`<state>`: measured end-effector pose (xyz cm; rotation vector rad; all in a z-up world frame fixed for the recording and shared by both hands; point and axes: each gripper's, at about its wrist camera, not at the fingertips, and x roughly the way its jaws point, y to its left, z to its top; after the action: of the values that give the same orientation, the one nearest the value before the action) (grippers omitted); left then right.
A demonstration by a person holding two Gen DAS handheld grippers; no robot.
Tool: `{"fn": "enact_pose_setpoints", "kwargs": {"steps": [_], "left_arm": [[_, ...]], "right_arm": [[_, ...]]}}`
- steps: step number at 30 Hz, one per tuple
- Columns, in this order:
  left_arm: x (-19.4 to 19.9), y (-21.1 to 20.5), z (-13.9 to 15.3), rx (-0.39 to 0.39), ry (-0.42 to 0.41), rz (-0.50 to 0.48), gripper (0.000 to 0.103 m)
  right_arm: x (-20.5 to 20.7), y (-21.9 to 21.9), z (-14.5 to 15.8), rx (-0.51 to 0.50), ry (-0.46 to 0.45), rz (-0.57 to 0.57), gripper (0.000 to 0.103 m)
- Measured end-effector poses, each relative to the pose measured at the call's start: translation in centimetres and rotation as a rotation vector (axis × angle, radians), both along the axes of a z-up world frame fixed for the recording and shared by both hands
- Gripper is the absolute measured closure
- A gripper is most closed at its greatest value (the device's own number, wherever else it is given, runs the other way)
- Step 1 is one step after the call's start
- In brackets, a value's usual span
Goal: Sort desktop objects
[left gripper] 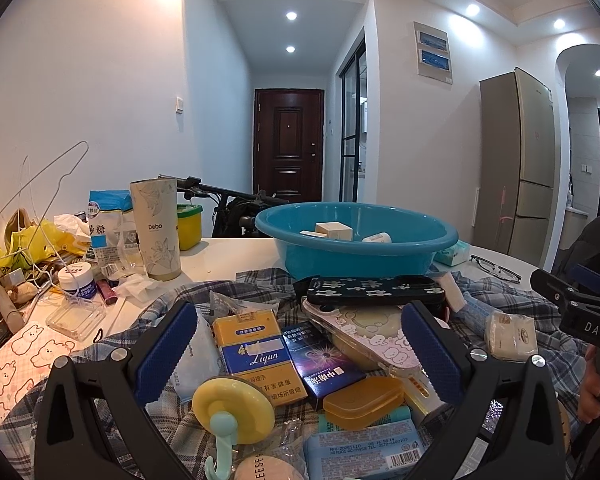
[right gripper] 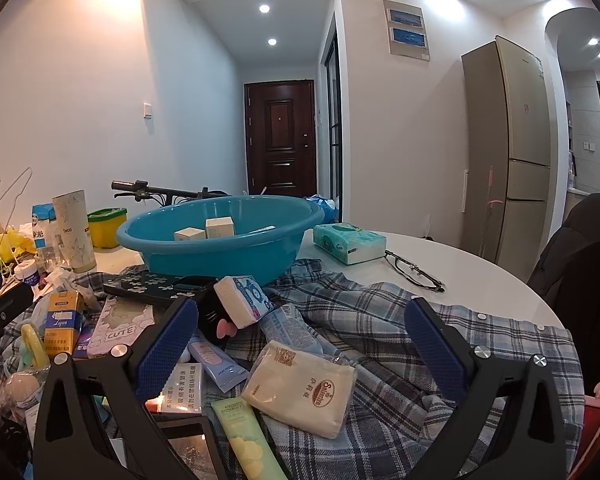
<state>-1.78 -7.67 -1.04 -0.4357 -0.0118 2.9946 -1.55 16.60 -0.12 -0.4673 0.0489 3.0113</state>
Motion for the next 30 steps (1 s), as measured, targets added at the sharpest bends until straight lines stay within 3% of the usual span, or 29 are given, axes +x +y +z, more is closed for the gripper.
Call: {"fn": "enact_pose_setpoints", "kwargs": {"steps": [30], "left_arm": [[-0.10, 0.02, -0.19, 0.001, -0.008, -0.003, 0.000]], "right_arm": [[-0.30, 0.24, -0.10, -0.016, -0.009, -0.011, 0.000]]}}
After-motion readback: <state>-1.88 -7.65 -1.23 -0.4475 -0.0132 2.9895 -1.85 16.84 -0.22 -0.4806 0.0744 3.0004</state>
